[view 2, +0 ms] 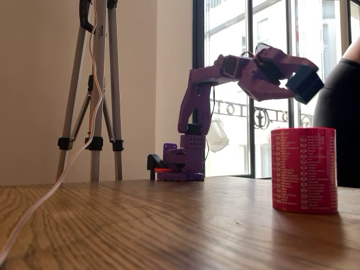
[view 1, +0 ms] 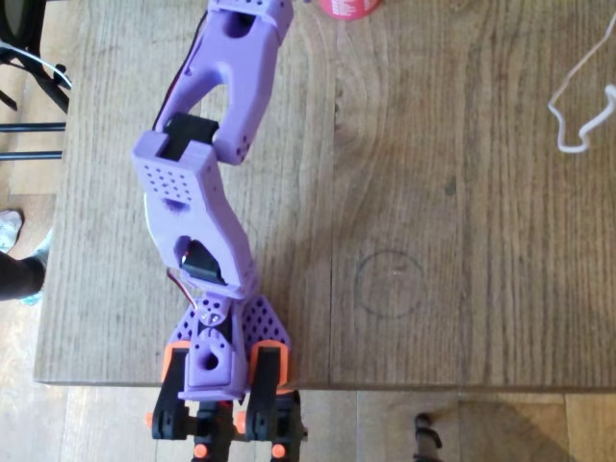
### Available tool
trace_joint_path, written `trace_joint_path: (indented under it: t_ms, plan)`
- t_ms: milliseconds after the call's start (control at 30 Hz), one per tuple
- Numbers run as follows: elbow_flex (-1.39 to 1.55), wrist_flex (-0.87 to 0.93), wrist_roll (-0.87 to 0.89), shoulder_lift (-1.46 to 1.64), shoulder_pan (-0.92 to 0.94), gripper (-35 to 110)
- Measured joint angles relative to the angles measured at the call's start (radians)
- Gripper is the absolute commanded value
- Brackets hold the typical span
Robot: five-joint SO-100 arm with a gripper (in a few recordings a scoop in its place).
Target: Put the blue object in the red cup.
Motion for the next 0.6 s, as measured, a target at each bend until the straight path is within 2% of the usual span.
trace_joint_path:
  t_ms: [200,600]
  plan:
    - [0.000,-0.006,-0.038,0.000,-0.072,0]
    - [0.000,0.009,-0.035,0.000,-0.043,0]
